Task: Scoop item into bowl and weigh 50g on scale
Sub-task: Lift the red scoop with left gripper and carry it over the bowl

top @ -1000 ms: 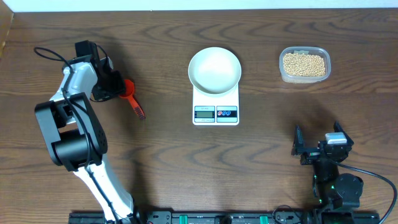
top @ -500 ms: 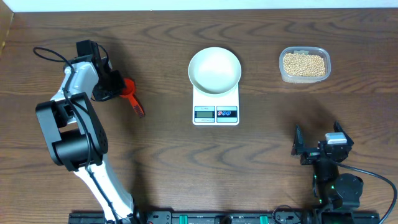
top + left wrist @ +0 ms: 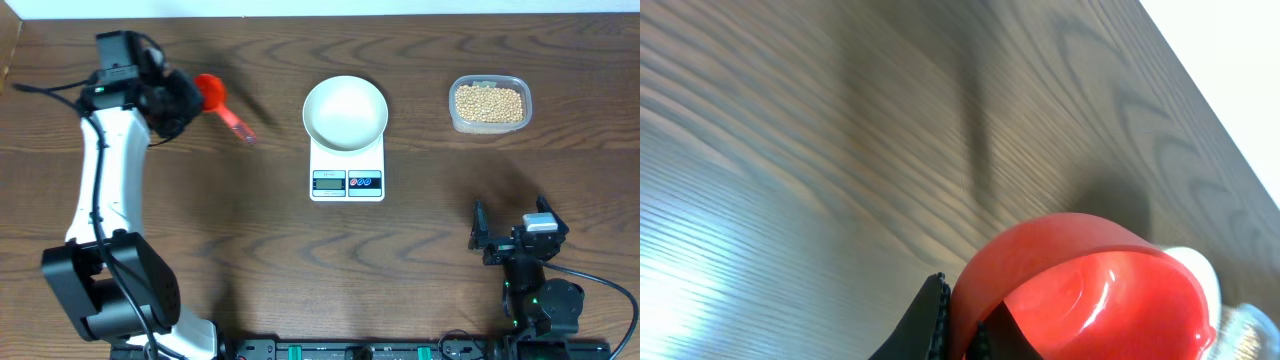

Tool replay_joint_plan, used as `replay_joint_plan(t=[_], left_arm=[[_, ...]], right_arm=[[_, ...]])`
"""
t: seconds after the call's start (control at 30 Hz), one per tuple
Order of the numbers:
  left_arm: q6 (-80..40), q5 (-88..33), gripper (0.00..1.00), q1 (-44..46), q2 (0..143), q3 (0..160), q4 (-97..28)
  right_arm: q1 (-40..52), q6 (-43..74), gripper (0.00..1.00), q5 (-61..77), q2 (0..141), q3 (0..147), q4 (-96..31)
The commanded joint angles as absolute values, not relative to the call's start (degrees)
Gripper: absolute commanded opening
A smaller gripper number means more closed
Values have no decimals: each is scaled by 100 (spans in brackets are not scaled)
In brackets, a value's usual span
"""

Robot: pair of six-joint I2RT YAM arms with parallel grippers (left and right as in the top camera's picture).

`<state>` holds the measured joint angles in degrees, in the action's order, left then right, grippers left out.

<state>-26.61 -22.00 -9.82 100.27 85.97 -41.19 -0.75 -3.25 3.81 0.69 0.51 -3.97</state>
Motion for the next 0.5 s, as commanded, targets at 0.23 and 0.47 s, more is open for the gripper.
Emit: replay_joint_plan(t=[0.23, 0.47], left_arm=[[-4198, -1940, 7, 694, 10103, 8648, -4060], [-5371, -943, 7, 1656, 10106, 8648, -4060]], right_arm=[[-43, -351, 99, 353, 38, 32, -405], [-43, -351, 99, 353, 38, 32, -405]])
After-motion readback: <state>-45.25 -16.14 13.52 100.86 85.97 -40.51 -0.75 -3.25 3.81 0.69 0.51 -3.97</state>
